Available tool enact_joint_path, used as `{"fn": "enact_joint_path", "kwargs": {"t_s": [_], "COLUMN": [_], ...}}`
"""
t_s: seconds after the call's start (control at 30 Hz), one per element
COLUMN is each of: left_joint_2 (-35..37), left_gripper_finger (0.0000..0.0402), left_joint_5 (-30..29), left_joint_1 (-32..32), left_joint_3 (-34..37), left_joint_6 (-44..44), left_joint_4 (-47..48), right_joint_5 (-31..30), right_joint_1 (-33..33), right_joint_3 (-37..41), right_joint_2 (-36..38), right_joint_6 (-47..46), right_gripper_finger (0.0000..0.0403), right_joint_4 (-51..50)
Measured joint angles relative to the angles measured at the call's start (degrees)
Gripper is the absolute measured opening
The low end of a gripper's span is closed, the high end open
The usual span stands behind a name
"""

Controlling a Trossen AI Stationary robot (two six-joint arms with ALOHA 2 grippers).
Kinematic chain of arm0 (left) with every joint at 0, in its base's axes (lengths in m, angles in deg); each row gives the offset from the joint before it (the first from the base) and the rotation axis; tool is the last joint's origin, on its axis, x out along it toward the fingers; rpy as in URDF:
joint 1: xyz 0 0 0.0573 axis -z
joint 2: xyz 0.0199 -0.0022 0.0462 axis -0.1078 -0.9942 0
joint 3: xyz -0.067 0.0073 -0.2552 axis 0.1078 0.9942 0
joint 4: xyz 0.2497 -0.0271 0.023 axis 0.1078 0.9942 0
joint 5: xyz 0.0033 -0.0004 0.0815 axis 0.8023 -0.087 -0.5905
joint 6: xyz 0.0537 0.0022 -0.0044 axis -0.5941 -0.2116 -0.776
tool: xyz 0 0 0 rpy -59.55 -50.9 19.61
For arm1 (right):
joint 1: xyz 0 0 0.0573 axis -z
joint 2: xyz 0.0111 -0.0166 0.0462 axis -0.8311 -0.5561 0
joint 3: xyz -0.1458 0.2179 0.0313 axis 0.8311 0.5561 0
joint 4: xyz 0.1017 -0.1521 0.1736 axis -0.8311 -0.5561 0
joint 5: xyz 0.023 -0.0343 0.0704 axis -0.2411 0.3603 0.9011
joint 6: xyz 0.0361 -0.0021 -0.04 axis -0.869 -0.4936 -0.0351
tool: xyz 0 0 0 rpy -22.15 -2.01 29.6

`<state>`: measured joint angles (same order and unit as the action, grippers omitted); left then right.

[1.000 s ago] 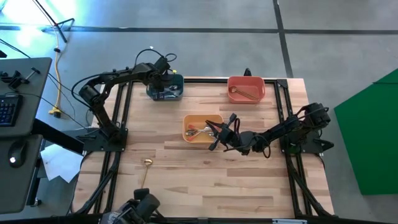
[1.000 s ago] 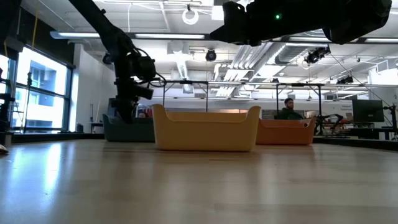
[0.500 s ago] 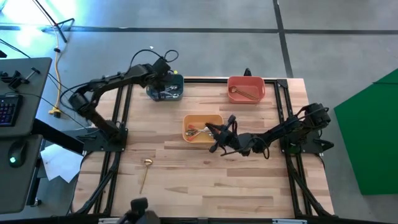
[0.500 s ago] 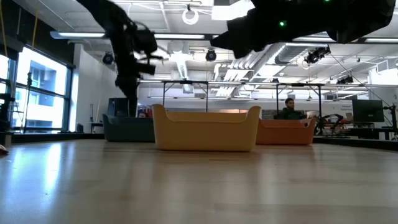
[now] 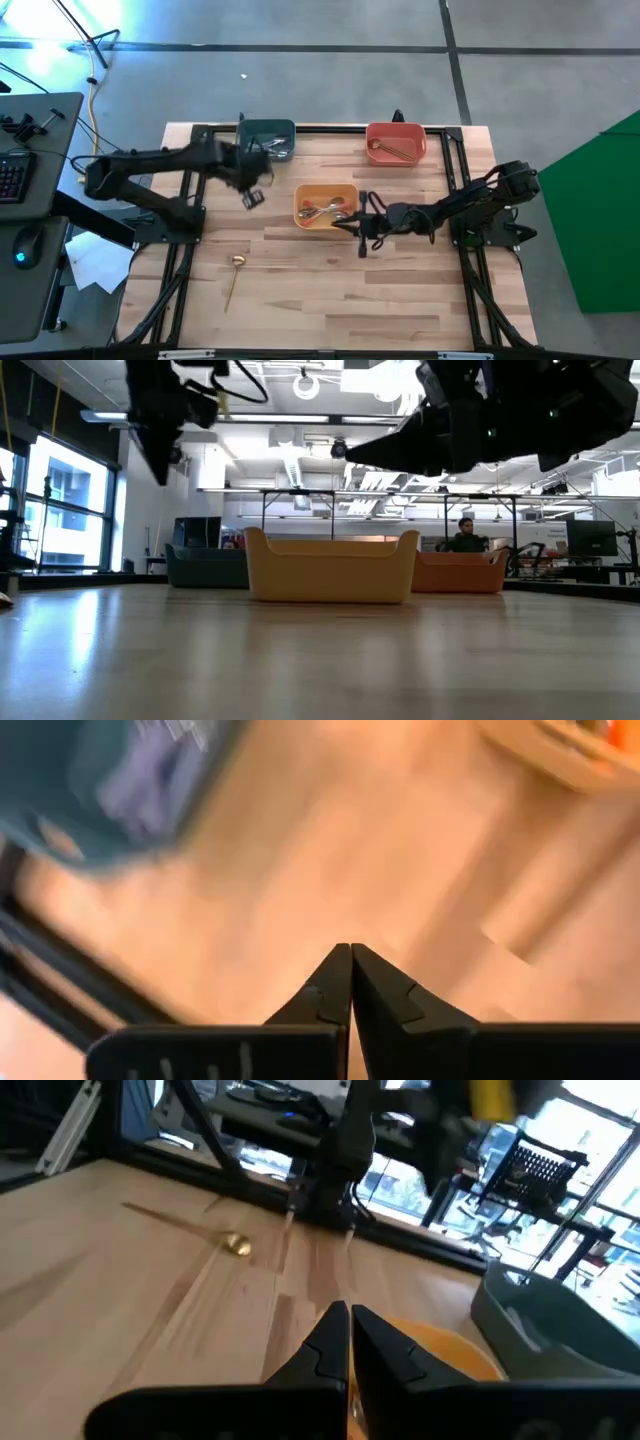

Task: Sort silverware by color (type)
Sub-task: Put the gold spoon into the orange bin

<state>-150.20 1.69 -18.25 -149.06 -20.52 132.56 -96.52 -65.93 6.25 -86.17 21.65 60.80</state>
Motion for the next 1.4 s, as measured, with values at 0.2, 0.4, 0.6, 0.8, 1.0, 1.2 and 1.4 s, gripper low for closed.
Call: {"fn": "enact_joint_path", "kwargs": {"t_s": [0.2, 0.4, 0.6, 0.8, 1.0, 1.2, 1.4], "left_joint_2": [-0.1, -1.2, -7.1, -17.2, -24.3, -22.5, -17.4], "left_gripper_finger": [0.0001, 0.0001, 0.0005, 0.0056, 0.0124, 0.0148, 0.0143], "left_joint_5": [2.5, 6.6, 6.1, 6.2, 5.5, 4.9, 6.2], "left_joint_1": [17.7, 38.2, 54.6, 59.2, 56.3, 53.1, 53.8], "left_joint_3": [0.0, 0.0, 0.0, 0.0, 0.0, 5.0, 13.3], "left_joint_6": [33.1, 65.8, 91.1, 95.6, 90.0, 87.3, 93.7], "left_joint_4": [5.3, 3.1, 3.3, -2.1, -5.4, -10.2, -19.5], "right_joint_5": [0.2, 0.2, 0.2, 0.2, 0.2, 0.2, 0.2], "right_joint_1": [-0.5, -2.0, -2.9, -3.1, -3.1, -3.1, -3.1], "right_joint_3": [1.8, 2.4, 2.4, 2.4, 2.4, 2.4, 2.4], "right_joint_2": [0.0, 0.0, 0.0, 0.0, 0.0, 0.0, 0.0], "right_joint_6": [-0.1, 0.2, 1.2, 1.0, -0.2, -0.1, -0.1], "right_gripper_finger": [0.0, 0.0, 0.0, 0.0, 0.0, 0.0, 0.0], "right_joint_4": [0.2, 0.1, -0.4, -0.4, 0.2, 0.0, 0.0]}}
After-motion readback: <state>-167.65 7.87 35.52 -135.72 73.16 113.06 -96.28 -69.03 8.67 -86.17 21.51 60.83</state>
